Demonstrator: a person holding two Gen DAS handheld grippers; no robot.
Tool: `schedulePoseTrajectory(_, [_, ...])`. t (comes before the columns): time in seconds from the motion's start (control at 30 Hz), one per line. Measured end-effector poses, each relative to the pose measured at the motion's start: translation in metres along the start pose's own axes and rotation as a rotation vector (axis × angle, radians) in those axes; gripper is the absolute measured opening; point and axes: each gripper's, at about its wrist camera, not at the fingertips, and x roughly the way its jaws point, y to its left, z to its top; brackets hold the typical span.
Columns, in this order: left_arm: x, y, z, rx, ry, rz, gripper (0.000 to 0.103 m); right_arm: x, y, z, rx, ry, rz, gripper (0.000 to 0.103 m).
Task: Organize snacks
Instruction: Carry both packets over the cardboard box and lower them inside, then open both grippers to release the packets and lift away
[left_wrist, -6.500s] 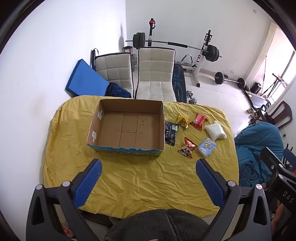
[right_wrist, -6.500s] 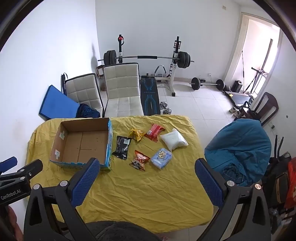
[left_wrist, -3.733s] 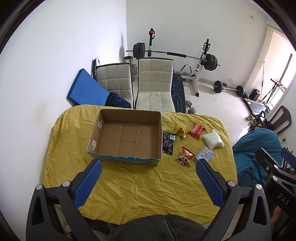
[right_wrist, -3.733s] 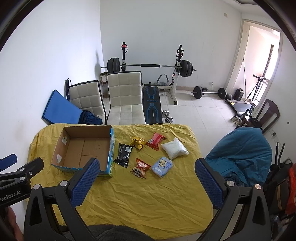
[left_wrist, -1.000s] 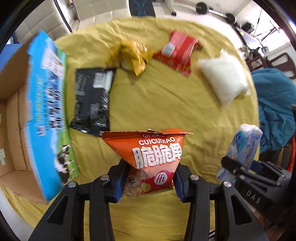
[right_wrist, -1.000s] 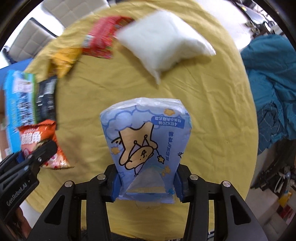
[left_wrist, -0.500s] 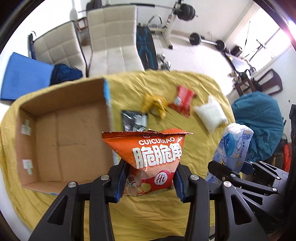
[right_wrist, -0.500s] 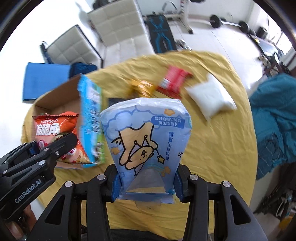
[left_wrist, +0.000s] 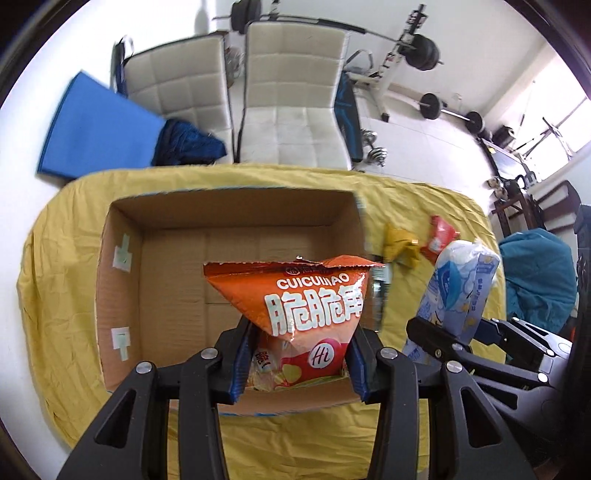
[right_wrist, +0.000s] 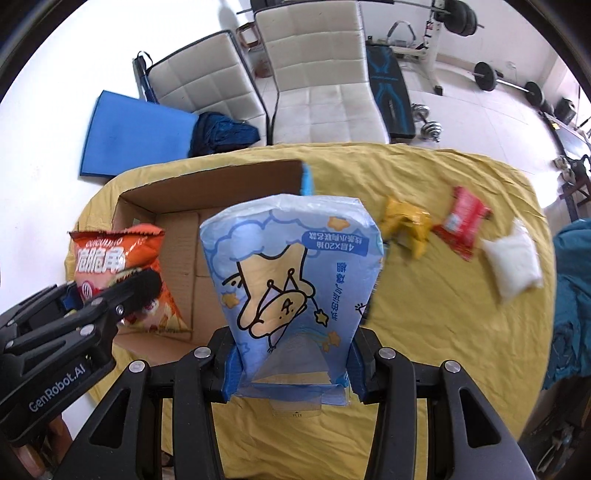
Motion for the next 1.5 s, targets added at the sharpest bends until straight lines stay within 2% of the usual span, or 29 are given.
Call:
schedulePoseTrajectory(0.17, [0.04,0.047,0.011,-0.08,0.105,-0.055,0.041,0.052,0.025,0.022,0.007,0.048,0.015,0.048])
schedulePoseTrajectory(0.37, [0.104,0.087,0.027,-0.165,0.239,-0.134,0.041,0.115,0.045,0.046,0.009,0.108,-0.009,0.048])
schedulePoseTrajectory(0.6, [0.163,0.106,0.052,-0.203,0.336,-0.214,0.041,0.167,0.063,0.059,-0.012,0.162,-0.043,0.048])
schedulePoseTrajectory(0.77, [0.189,0.106,0.061,-0.18,0.379,-0.221,0.041,0.196,0.064,0.065,-0.009,0.195,-0.068,0.05])
schedulePoseTrajectory(0.9, [0.196,0.097,0.064,-0.142,0.398,-0.216,0.042,0.206,0.063,0.067,-0.005,0.209,-0.082,0.053])
schedulePoseTrajectory(1.0, [0.194,0.09,0.064,-0.13,0.4,-0.22,0.046,0.212,0.065,0.068,-0.009,0.217,-0.087,0.057])
schedulePoseTrajectory(1.1, [0.188,0.083,0.065,-0.11,0.391,-0.19,0.048,0.214,0.067,0.067,-0.012,0.217,-0.091,0.067])
schedulePoseTrajectory(1.17, [0.183,0.08,0.063,-0.098,0.385,-0.168,0.048,0.212,0.068,0.068,-0.009,0.217,-0.091,0.068])
schedulePoseTrajectory(1.33, [0.164,0.078,0.059,-0.118,0.361,-0.171,0.05,0.2,0.074,0.065,-0.022,0.2,-0.094,0.073])
schedulePoseTrajectory(1.43, [0.147,0.08,0.051,-0.112,0.336,-0.145,0.055,0.189,0.078,0.063,-0.034,0.188,-0.106,0.075])
schedulePoseTrajectory(1.47, [0.143,0.079,0.049,-0.111,0.328,-0.134,0.056,0.183,0.079,0.061,-0.037,0.178,-0.114,0.077])
schedulePoseTrajectory(1.5, [0.135,0.078,0.045,-0.108,0.314,-0.122,0.056,0.177,0.08,0.059,-0.038,0.167,-0.122,0.083])
